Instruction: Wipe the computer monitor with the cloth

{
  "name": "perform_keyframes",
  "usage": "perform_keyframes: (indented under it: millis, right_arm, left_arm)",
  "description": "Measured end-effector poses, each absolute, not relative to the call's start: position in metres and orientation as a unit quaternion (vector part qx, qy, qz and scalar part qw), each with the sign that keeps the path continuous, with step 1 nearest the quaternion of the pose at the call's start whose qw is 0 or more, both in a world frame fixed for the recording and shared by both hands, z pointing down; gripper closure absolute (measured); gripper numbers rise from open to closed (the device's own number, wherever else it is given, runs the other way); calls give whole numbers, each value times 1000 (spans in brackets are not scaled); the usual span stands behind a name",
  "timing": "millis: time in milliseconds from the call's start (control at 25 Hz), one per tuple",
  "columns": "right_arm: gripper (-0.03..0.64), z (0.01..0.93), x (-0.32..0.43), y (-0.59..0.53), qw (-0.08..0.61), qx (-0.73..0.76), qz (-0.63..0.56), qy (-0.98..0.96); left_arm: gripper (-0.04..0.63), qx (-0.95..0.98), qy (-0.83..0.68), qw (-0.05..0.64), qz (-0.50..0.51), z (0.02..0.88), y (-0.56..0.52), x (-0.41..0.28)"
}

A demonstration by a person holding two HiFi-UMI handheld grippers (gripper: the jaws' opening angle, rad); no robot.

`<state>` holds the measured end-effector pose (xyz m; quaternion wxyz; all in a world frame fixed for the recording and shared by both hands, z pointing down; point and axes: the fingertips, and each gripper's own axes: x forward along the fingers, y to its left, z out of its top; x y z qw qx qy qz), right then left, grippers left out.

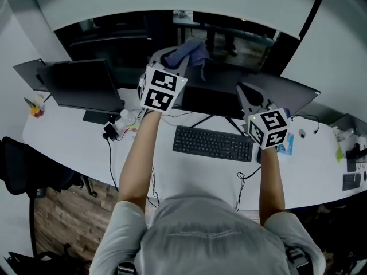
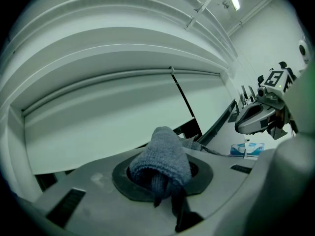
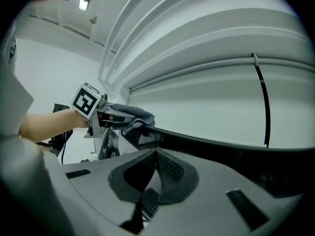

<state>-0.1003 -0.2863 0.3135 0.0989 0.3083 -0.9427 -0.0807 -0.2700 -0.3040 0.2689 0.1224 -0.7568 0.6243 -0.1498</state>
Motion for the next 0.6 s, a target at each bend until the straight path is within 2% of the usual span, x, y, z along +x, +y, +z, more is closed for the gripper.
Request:
perform_keyframes:
  millis: [600]
  right_arm:
    - [448, 316, -150, -267, 96, 298, -80, -946]
  left_arm:
    - [518, -732, 657, 115, -139, 272, -282, -350]
